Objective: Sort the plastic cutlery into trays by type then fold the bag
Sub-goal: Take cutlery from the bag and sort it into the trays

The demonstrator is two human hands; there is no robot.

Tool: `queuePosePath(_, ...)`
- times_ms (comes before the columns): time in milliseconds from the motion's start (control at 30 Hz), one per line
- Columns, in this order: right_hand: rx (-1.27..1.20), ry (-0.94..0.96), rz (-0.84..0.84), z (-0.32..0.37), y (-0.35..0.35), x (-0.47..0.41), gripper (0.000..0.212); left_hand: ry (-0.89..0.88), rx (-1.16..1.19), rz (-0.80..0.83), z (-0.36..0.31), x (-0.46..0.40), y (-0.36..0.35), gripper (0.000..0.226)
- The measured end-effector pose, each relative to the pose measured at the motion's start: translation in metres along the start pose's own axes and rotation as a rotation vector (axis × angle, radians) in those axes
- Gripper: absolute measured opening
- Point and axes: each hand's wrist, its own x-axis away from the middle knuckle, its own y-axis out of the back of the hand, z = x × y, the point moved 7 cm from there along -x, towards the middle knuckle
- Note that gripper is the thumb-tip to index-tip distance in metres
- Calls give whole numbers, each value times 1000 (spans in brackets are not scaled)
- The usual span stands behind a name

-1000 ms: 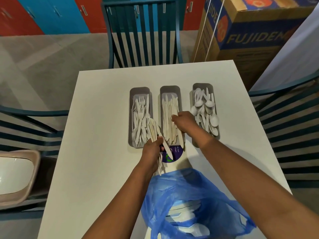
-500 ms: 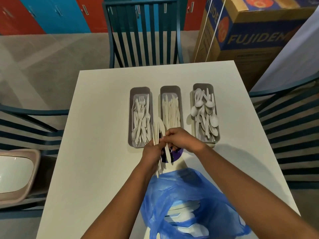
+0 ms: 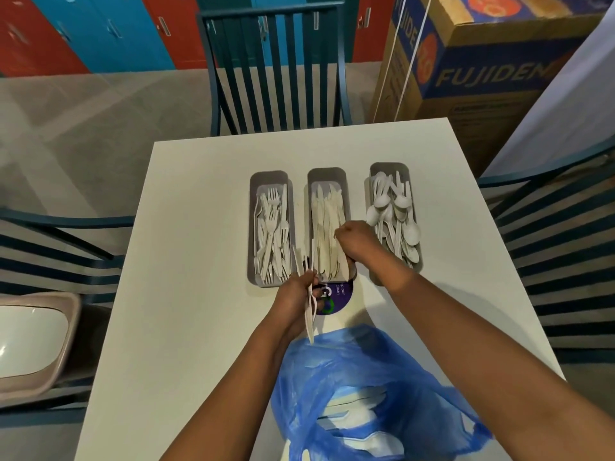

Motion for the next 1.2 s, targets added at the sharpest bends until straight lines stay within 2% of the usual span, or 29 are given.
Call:
queuePosePath(33, -3, 11, -11, 4, 3, -2, 20, -8, -2, 6, -1, 1, 0, 29)
queuePosePath(133, 40, 9, -35, 5, 5, 0, 50, -38, -22, 1, 0, -1, 4, 25)
queuePosePath(167, 48, 17, -28, 4, 3, 2, 51, -44, -32, -5, 0, -2, 6, 24)
queuePosePath(233, 21, 53, 40, 3, -8, 11, 39, -52, -55, -16, 0, -4, 9, 23)
queuePosePath(367, -156, 0, 334, -6, -41, 42, 14, -51, -10, -23, 1, 0, 7, 19)
queuePosePath(433, -254, -30, 384, -15, -52, 52, 13, -49, -6, -58, 2, -1, 7, 22)
queuePosePath(500, -272, -43, 372, -23, -56, 56, 19, -83, -8, -145, 1, -5, 13, 24)
queuePosePath(567, -268, -54, 377, -28, -60, 62, 16, -134, 10, -184, -4, -7, 15, 25)
queuePosePath(733, -205, -30, 340, -28, -53, 63, 18, -188, -3, -177, -10, -3, 10, 27)
queuePosePath(900, -7, -14, 305, -26, -44, 62, 17, -190, -62, -176, -5, -3, 8, 23)
queuePosePath(1000, -3, -21, 295, -26, -40, 63, 3, -231, -80, -184, -6, -4, 11, 27)
queuePosePath(1067, -31, -24, 245, -29, -34, 60, 20, -273, -94, -213, -10, 0, 14, 24)
queuePosePath(1200, -66, 9, 207, -25, -32, 53, 23, -282, -219, -285, -13, 4, 30, 24)
